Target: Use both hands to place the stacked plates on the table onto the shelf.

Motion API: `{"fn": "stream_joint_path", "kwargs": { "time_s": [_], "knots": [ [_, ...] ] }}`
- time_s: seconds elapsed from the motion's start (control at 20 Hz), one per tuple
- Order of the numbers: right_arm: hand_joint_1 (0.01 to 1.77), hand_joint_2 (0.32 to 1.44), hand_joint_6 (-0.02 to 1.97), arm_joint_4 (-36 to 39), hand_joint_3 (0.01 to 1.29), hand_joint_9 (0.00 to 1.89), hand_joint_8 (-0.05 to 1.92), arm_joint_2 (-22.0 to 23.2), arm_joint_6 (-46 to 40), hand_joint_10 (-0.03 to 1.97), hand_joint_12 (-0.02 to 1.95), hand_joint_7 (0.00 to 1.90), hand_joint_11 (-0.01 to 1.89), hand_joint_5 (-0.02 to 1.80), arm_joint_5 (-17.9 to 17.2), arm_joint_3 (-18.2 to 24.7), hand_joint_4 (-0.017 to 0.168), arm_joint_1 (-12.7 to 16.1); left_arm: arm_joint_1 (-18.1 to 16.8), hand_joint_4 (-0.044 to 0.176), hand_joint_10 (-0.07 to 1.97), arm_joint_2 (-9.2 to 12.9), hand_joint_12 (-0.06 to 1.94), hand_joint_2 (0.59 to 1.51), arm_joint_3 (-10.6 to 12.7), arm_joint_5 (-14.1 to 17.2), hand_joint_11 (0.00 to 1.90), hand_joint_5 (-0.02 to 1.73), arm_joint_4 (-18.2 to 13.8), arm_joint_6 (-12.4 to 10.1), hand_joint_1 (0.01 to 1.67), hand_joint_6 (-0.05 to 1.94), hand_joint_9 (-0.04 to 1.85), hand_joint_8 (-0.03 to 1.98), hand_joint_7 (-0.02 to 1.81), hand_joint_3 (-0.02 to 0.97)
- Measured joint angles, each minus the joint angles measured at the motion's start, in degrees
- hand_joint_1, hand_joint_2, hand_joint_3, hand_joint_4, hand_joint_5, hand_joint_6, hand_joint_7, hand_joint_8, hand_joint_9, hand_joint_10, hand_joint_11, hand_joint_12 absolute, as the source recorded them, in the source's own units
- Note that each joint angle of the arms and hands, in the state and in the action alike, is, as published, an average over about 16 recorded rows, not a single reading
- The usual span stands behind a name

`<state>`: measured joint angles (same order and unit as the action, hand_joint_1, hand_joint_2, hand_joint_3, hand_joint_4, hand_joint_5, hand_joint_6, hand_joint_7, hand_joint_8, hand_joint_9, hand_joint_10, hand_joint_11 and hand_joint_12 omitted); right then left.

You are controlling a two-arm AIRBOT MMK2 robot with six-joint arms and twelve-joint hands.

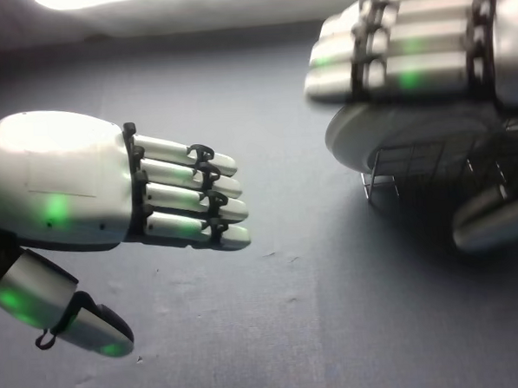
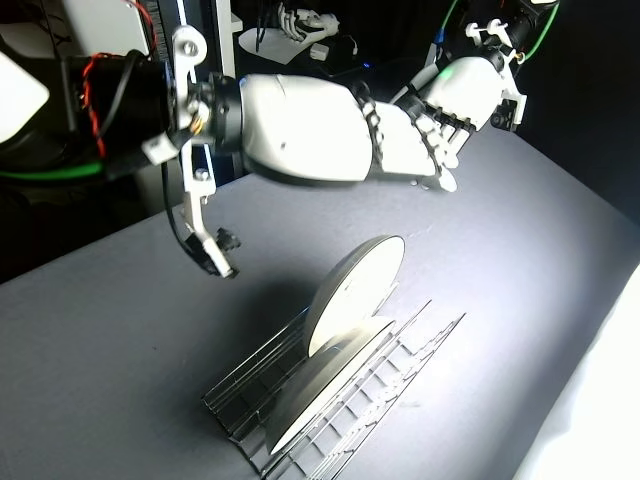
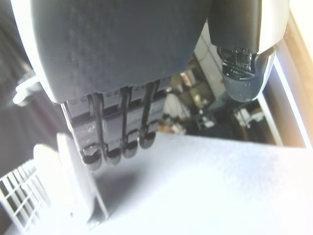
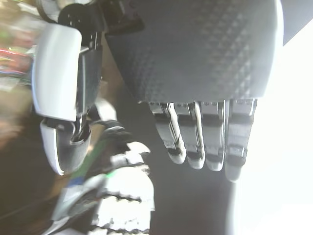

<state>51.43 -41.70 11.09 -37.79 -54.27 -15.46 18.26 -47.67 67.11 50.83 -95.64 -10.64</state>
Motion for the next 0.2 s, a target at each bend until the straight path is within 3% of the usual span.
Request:
{"fn": "stream_joint_path", "kwargs": {
  "time_s": [0.2],
  "knots": [
    [0.44, 1.03, 0.02, 6.2, 0.02, 0.06, 0.01, -0.2, 0.4, 0.01, 0.43, 0.02, 0.02, 0.04, -3.6, 0.0, 0.006, -0.2, -0.3, -0.002, 0.01, 0.2, 0.0, 1.167, -0.7, 0.1, 0.02, 0.05, -1.0, 0.3, 0.02, 0.01, 0.03, 0.0, 0.06, 0.021]
  ]
}}
